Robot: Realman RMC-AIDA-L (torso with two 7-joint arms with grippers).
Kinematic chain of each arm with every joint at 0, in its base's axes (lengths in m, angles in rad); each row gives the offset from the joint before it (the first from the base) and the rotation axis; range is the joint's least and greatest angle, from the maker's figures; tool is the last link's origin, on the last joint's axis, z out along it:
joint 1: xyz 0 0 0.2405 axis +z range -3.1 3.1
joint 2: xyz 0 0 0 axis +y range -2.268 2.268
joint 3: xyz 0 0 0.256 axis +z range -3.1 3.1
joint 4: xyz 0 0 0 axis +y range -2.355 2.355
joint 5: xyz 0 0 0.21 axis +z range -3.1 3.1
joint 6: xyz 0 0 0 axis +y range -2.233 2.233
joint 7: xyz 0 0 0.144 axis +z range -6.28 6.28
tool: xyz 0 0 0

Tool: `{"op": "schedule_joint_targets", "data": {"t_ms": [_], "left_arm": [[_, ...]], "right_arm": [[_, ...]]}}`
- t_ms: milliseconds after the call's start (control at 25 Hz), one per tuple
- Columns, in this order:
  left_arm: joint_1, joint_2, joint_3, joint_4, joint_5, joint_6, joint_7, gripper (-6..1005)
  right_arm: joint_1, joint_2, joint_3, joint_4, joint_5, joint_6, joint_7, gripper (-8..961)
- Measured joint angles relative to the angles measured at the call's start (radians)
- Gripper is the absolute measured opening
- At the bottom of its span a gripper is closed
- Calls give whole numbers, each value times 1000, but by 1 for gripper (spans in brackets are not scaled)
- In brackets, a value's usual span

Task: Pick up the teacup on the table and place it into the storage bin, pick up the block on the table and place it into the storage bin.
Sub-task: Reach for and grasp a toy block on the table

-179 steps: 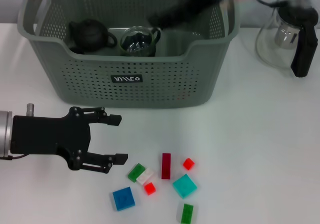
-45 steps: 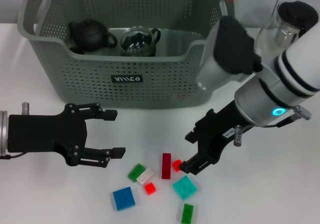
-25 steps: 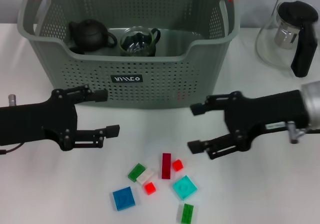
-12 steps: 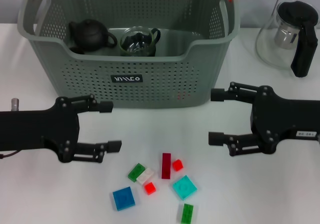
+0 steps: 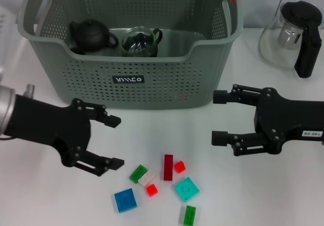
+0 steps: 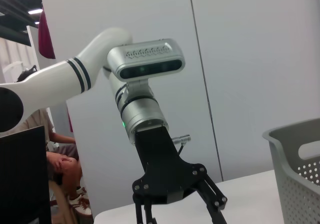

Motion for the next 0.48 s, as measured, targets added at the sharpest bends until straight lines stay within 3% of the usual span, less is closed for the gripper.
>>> {"op": "schedule_joint_targets", "data": {"t_ms": [200,480], "left_arm": [[-47,-8,166,88,74,9,-235,826],[-56,-12,349,173,202,-37,-465,821]], "right_arm": [[28,-1,0,7,-1,17,38,946],[63,-13,-8,4,-9,60,72,945]]}}
